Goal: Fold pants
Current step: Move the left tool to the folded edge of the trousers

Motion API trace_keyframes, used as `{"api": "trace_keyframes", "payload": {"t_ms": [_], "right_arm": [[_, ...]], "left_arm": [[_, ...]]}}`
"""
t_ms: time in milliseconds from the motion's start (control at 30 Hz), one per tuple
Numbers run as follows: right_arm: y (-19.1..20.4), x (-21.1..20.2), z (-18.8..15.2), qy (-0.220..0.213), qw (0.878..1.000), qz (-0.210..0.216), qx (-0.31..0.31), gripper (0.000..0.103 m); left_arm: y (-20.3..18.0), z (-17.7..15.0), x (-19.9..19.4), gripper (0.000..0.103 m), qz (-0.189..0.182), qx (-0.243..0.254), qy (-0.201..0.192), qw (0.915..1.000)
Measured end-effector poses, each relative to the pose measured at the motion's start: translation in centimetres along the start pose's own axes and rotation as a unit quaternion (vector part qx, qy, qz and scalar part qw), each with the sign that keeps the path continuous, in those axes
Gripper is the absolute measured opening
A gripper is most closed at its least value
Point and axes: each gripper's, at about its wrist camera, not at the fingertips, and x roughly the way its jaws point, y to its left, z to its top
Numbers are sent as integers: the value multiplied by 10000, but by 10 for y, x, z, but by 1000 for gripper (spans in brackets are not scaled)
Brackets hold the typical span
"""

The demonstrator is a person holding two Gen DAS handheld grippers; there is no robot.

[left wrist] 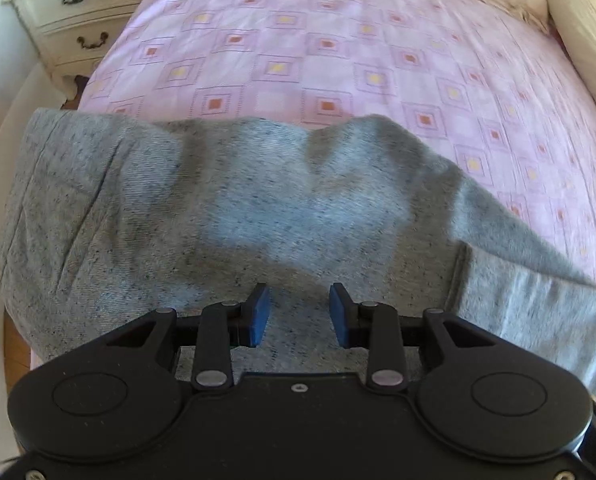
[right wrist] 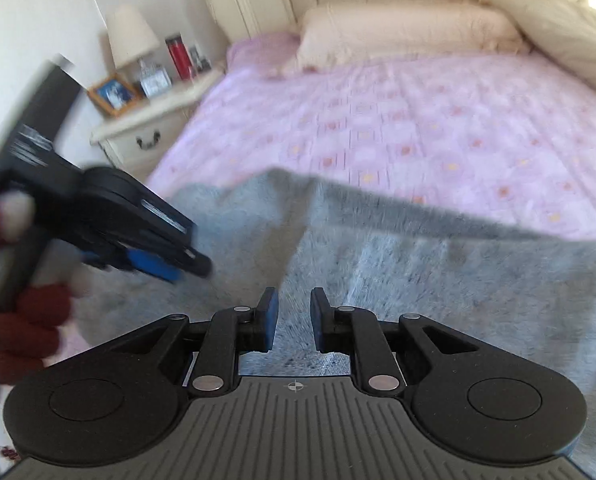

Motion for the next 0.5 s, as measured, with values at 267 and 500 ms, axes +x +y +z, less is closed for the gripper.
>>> {"api": "trace_keyframes", "payload": {"t_ms": [267, 500], "right_arm": [[7, 13, -18, 31, 9997, -87, -227, 18], [-7, 8, -15, 72, 9996, 177, 226, 18]], "left_arm": [[13, 11, -10, 42, 432, -37, -395, 9983], [24, 42, -33, 44, 120, 252, -803, 9964]]}}
